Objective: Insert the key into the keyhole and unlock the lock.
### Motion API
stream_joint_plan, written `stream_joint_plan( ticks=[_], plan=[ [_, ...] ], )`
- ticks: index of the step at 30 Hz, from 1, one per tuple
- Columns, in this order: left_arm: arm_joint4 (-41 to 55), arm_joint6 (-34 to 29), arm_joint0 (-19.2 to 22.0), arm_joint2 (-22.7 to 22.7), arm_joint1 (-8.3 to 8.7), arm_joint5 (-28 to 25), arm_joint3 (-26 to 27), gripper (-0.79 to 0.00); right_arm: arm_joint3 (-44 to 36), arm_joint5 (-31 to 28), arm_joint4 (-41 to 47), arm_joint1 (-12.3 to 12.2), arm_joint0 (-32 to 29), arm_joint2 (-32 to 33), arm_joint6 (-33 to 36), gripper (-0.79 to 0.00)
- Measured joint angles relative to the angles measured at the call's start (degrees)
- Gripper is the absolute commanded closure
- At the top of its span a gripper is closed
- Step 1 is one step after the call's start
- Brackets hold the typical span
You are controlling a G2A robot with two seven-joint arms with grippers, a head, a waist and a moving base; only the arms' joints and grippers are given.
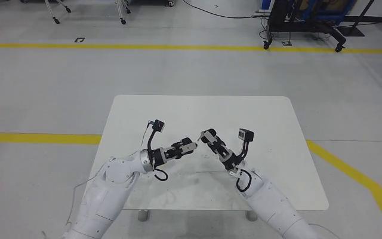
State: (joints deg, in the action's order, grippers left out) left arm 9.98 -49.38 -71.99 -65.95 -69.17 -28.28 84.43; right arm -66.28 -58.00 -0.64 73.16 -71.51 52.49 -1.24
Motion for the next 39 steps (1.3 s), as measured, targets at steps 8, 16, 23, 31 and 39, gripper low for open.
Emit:
stream_joint_plan(
  ticks=[8, 16, 23, 31, 39],
  plan=[
    [-0.5, 0.8, 0.3, 0.4, 0.16, 2.1, -0.3, -0.332, 1.5, 0.0, 2.3, 0.9, 1.0, -1.5, 3.0, 0.0],
    [-1.7, 1.7, 0.0, 0.0, 0.5, 3.4, 0.2, -0.265, 2.3, 0.0, 3.4, 1.6, 1.4, -1.5, 3.9, 0.0],
    [-2.9, 2.4, -0.5, 0.1, 0.73, 4.7, 0.8, -0.123, 2.2, 0.0, 3.9, 2.0, 1.0, -1.3, 5.0, 0.0],
    [-2.9, 3.3, -0.5, 0.0, 0.91, 4.9, 1.0, 0.0, 2.8, 0.0, 4.8, 2.5, 1.2, -1.1, 6.4, 0.0],
    [-3.5, 4.0, -0.6, 0.0, 1.1, 4.5, 1.3, 0.0, 3.2, 0.0, 4.5, 2.9, 1.1, -0.5, 7.2, 0.0]
  ],
)
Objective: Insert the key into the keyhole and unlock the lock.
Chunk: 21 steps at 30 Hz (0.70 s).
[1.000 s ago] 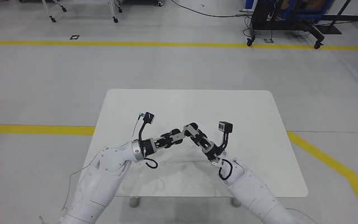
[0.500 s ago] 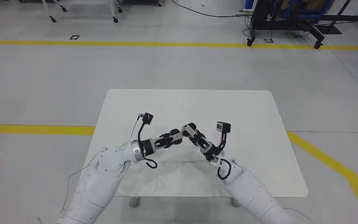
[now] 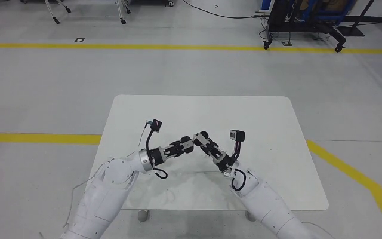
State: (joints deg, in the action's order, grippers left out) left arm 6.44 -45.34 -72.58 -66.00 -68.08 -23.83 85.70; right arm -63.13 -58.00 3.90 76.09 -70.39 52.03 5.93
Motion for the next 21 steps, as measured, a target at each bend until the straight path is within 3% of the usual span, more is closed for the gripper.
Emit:
stream_joint_plan(
  ticks=[10, 11, 12, 18, 21],
  plan=[
    [-0.6, 2.6, -0.6, -0.7, 0.24, 0.4, 0.4, 0.0, 0.0, 0.0, 0.1, 0.4, -0.2, 0.7, 0.9, 0.0],
    [-0.3, 2.6, -0.6, -0.8, 0.25, 0.4, 0.4, -0.203, 0.0, 0.0, 0.2, 0.4, -0.3, 0.8, 1.0, 0.0],
    [-0.1, 2.7, -0.6, -0.8, 0.26, 0.4, 0.5, -0.357, 0.0, 0.0, 0.2, 0.5, -0.3, 0.9, 1.2, 0.0],
    [0.8, 2.6, -0.6, -0.8, 0.33, -0.4, 0.5, -0.379, 0.0, 0.0, 0.6, 0.7, -0.5, 1.3, 1.9, 0.0],
    [0.8, 2.9, -0.6, -0.7, 0.35, -0.6, 0.5, -0.354, 0.0, 0.0, 0.8, 0.8, -0.6, 1.5, 2.3, 0.0]
  ],
)
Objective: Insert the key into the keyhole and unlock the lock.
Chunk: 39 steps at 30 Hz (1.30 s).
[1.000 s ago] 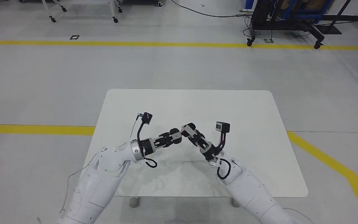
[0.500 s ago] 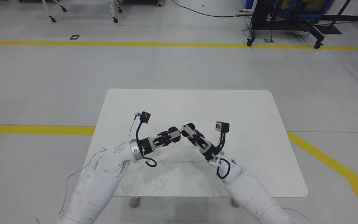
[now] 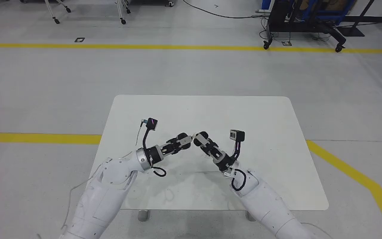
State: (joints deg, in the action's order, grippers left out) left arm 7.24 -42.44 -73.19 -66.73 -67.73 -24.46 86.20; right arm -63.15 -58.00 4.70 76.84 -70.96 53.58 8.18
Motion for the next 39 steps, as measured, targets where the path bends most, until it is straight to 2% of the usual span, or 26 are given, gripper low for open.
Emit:
stream_joint_plan(
  ticks=[3, 5, 7, 10, 25, 26, 27, 28, 30, 31, 34, 36, 39],
  plan=[
    [-0.1, 0.2, -0.1, 0.1, 0.03, -0.2, 0.1, -0.249, 0.0, 0.0, 0.1, 0.1, -0.1, 0.2, 0.5, 0.0],
    [-0.1, 0.3, -0.1, 0.1, 0.04, -0.2, 0.1, -0.099, 0.1, 0.0, 0.2, 0.1, -0.1, 0.3, 0.7, 0.0],
    [-0.2, 0.4, -0.1, 0.2, 0.07, -0.2, 0.1, -0.028, 0.1, 0.0, 0.4, 0.2, -0.1, 0.3, 1.1, 0.0],
    [-0.3, 0.6, -0.1, 0.2, 0.11, -0.1, 0.1, 0.0, 0.3, 0.0, 0.7, 0.3, -0.1, 0.4, 1.5, 0.0],
    [-1.2, 1.2, 0.0, 0.5, 0.28, 0.1, 0.1, 0.0, 0.7, 0.0, 1.4, 0.8, 0.0, 0.9, 3.5, 0.0],
    [-1.2, 1.2, 0.0, 0.5, 0.29, 0.0, 0.1, 0.0, 0.6, 0.0, 1.3, 0.8, 0.0, 1.0, 3.5, -0.108],
    [-1.3, 1.2, 0.1, 0.5, 0.3, -0.1, 0.1, 0.0, 0.4, 0.0, 1.4, 0.9, -0.1, 1.1, 3.5, -0.16],
    [-1.3, 1.2, 0.1, 0.6, 0.31, -0.2, 0.1, 0.0, 0.2, 0.0, 1.5, 0.9, -0.2, 1.2, 3.6, -0.262],
    [-1.5, 1.1, 0.1, 0.6, 0.33, -0.2, 0.0, 0.0, 0.0, 0.0, 1.7, 0.9, -0.3, 1.4, 3.8, -0.339],
    [-1.5, 1.1, 0.2, 0.6, 0.34, -0.2, 0.0, 0.0, 0.0, 0.0, 1.7, 0.9, -0.4, 1.5, 3.8, -0.634],
    [-1.7, 1.2, 0.2, 0.7, 0.37, -0.4, 0.1, 0.0, -0.2, 0.0, 1.6, 1.0, -0.5, 1.8, 4.1, -0.671],
    [-1.6, 1.3, 0.2, 0.7, 0.39, -0.5, 0.1, 0.0, -0.3, 0.0, 1.6, 1.0, -0.6, 2.0, 4.2, -0.785],
    [0.4, 1.4, 0.1, 0.4, 0.38, -0.9, 0.0, 0.0, -0.4, 0.0, 1.8, 1.0, -0.8, 2.6, 4.0, -0.785]
  ],
)
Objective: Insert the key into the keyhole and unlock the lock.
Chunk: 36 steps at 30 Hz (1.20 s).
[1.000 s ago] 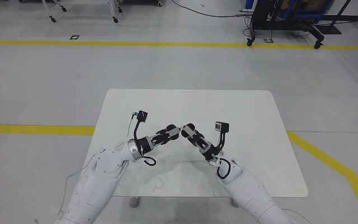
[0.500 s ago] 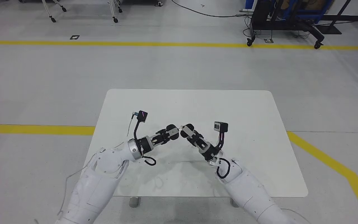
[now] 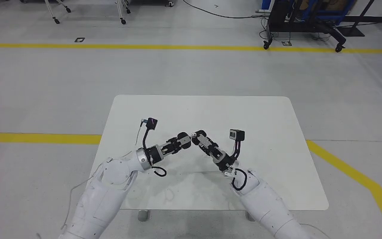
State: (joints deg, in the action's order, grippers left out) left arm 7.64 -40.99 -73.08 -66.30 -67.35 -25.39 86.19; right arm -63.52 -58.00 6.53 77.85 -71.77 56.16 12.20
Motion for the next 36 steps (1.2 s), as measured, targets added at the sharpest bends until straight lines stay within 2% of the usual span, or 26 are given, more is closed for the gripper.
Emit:
stream_joint_plan(
  ticks=[3, 14, 17, 21, 24, 25, 27, 28, 30, 36],
  plan=[
    [2.4, -1.0, 0.1, -0.7, 0.1, -0.2, -0.4, 0.0, -0.1, 0.0, 0.9, 0.1, -0.2, 0.5, -0.8, -0.785],
    [2.2, -1.0, -0.1, -0.2, 0.09, 0.5, 0.3, 0.0, 0.0, 0.6, 0.0, -0.1, -0.1, 0.9, -0.6, -0.785],
    [1.8, -2.6, 0.1, -0.2, 0.25, 0.9, 0.5, 0.0, -0.5, 0.4, -8.4, -0.9, 0.4, 2.6, 1.9, -0.785],
    [-0.1, -9.7, 1.2, 0.7, 0.69, -0.9, 0.8, 0.0, -4.6, 0.0, -21.8, -3.1, -0.6, 5.8, 8.6, -0.785],
    [-1.7, -12.8, 1.7, 1.2, 0.93, -1.7, 0.9, 0.0, -8.4, 0.0, -25.5, -4.4, -3.2, 9.3, 7.3, -0.785],
    [-2.1, -13.4, 1.8, 1.3, 0.99, -2.0, 0.9, 0.0, -9.6, 0.0, -25.9, -4.8, -4.0, 10.1, 7.0, -0.727],
    [-2.6, -14.1, 1.9, 1.5, 1.11, -2.6, 0.9, 0.0, -11.9, 0.0, -26.2, -5.5, -5.7, 11.3, 6.9, -0.683],
    [-2.6, -14.4, 2.0, 1.5, 1.15, -2.8, 0.9, 0.0, -12.6, 0.0, -26.2, -5.8, -6.3, 11.6, 7.0, -0.619],
    [-3.2, -15.2, 2.1, 1.7, 1.28, -3.5, 1.0, 0.0, -13.5, 0.0, -25.9, -6.4, -7.2, 11.9, 7.6, -0.566],
    [-4.5, -16.6, 2.2, 2.6, 1.57, -5.1, 1.1, 0.0, -13.2, 0.0, -24.5, -7.4, -7.1, 10.9, 9.2, -0.326]
  ],
)
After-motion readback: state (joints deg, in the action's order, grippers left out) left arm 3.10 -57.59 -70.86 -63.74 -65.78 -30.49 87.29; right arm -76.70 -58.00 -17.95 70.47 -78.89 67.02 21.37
